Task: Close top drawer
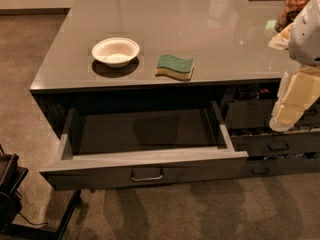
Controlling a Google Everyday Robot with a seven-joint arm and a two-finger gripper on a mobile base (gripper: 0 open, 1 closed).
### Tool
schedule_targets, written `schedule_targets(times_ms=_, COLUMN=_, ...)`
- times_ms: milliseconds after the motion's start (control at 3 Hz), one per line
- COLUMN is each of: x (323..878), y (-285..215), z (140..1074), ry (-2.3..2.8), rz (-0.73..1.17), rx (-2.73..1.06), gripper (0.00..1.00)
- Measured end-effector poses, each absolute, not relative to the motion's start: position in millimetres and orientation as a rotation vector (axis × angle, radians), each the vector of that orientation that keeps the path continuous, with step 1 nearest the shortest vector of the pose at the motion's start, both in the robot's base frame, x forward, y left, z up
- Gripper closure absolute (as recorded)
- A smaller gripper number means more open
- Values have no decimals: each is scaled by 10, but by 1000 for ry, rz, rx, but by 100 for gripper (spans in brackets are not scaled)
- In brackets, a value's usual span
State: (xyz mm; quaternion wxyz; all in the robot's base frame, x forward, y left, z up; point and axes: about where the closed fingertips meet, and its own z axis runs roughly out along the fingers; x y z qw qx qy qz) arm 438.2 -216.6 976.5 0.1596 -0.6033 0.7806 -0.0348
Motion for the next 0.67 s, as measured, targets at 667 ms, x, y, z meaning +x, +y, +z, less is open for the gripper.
schedule_targets(times_ms=667, x=4381, y=-2165, z=9765, ry=2231, rz=-100, rx=-1724, gripper=19)
